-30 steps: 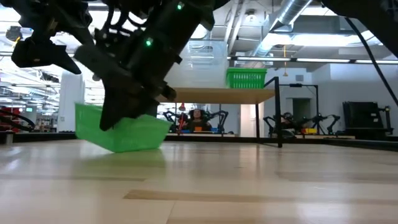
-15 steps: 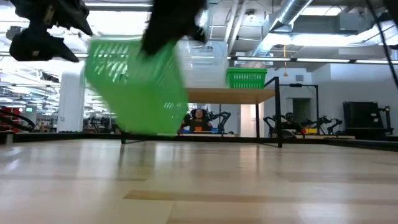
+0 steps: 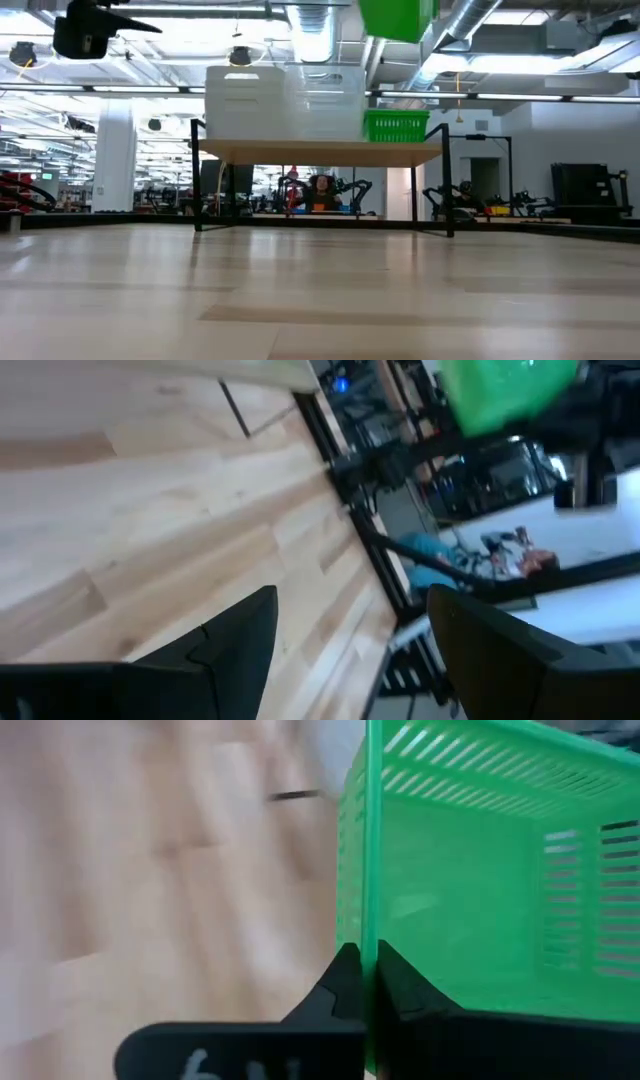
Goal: Stack baskets on shelf by color
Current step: Stack the green bin on the green bin
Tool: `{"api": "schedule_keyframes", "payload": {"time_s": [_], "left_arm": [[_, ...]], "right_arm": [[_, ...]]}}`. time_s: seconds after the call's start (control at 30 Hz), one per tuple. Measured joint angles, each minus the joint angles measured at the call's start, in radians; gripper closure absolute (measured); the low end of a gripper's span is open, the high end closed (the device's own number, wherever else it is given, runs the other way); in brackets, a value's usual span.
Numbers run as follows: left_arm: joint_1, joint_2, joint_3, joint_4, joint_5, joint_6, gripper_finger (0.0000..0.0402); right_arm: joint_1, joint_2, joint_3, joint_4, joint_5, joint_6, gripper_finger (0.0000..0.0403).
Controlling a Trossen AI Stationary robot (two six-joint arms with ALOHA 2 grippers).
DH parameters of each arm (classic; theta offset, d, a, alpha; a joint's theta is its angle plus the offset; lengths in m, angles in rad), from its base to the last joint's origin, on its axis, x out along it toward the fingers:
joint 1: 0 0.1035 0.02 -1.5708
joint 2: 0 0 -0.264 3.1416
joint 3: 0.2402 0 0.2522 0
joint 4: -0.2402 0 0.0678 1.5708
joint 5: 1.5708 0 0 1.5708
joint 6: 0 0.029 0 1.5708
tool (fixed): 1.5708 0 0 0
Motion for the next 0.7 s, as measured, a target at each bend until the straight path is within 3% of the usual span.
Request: {"api": "schedule_keyframes", "payload": {"time_s": [0.13,0.27,0.43,0.6,0.7], "left_arm": [[0.000,0.005,0.000,-0.003,-0.043,0.000,0.0155],[0.001,0.011,0.000,-0.003,-0.053,-0.003,0.0155],[0.000,0.015,0.000,-0.004,-0.052,-0.007,0.0155],[0.000,0.015,0.000,-0.005,-0.053,0.016,0.0155],[0.000,0.015,0.000,-0.005,-0.060,0.036,0.0155]], "right_arm": [[-0.155,-0.073,0.000,-0.068,0.022,-0.156,0.0400],[-0.334,-0.101,-0.001,-0.093,-0.004,-0.416,0.0399],[-0.542,-0.128,-0.028,-0.033,-0.188,-0.647,0.0398],[-0.670,-0.155,-0.154,0.114,-0.343,-0.797,0.0397],[-0.732,-0.163,-0.238,0.205,-0.364,-0.856,0.0397]]}}
